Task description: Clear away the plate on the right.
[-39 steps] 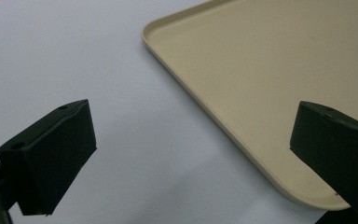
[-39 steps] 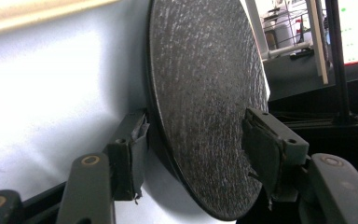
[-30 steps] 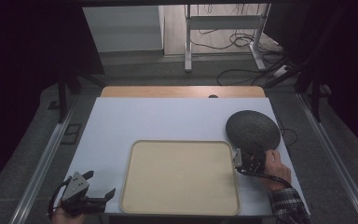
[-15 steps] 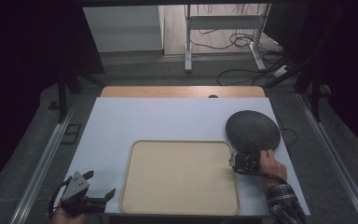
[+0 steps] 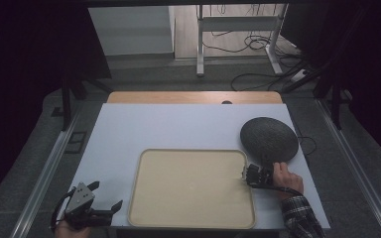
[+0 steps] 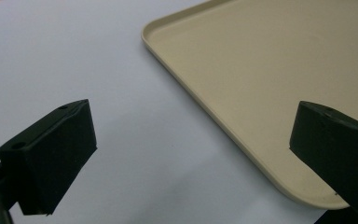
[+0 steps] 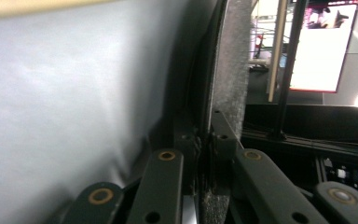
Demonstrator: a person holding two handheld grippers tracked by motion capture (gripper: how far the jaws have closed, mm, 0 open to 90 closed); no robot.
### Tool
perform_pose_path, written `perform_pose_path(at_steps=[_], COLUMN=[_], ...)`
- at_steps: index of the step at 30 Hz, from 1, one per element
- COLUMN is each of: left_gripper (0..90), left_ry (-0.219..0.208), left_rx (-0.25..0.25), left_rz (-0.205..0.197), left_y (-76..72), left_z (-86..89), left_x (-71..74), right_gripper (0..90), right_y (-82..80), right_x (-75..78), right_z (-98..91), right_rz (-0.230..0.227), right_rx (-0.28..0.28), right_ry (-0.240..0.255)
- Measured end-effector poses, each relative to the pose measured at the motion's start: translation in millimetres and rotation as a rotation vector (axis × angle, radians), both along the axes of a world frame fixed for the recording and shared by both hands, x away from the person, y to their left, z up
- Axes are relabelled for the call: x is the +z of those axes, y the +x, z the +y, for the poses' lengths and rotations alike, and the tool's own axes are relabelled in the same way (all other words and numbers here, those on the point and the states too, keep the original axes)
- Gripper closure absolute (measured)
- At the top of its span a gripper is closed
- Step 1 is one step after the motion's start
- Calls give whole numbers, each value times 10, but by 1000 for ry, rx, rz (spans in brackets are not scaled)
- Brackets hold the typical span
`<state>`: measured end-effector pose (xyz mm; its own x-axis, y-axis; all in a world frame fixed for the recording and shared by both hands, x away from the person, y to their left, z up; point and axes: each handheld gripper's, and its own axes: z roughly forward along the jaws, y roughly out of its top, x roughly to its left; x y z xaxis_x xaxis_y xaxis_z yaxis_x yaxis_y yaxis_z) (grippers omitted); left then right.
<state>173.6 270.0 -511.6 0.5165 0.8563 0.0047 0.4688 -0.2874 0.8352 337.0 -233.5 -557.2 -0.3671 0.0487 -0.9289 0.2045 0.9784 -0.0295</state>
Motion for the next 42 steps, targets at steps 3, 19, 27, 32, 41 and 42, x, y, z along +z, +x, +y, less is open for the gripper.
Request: perform_pose_path(at_steps=[3, 19, 27, 32, 41, 42], left_gripper=[1, 1, 1, 1, 1, 1], left_ry=[1, 0, 1, -1, -7, -7], left_rx=[-1, 4, 6, 9, 11, 11], left_rz=[-1, -4, -4, -8, -11, -11], left_y=[0, 0, 2, -1, 0, 0], left_z=[-2, 6, 5, 11, 9, 9], left_x=[0, 2, 1, 7, 6, 6], right_gripper=[854, 834, 835, 834, 832, 832], right_y=[-9, -112, -200, -280, -394, -394], right_x=[16, 108, 173, 228, 287, 287], right_z=[-2, -7, 24, 38, 72, 72], right_rz=[0, -6, -44, -56, -16, -16], right_rx=[1, 15, 34, 45, 105, 105], right_ry=[-1, -9, 3, 12, 46, 46])
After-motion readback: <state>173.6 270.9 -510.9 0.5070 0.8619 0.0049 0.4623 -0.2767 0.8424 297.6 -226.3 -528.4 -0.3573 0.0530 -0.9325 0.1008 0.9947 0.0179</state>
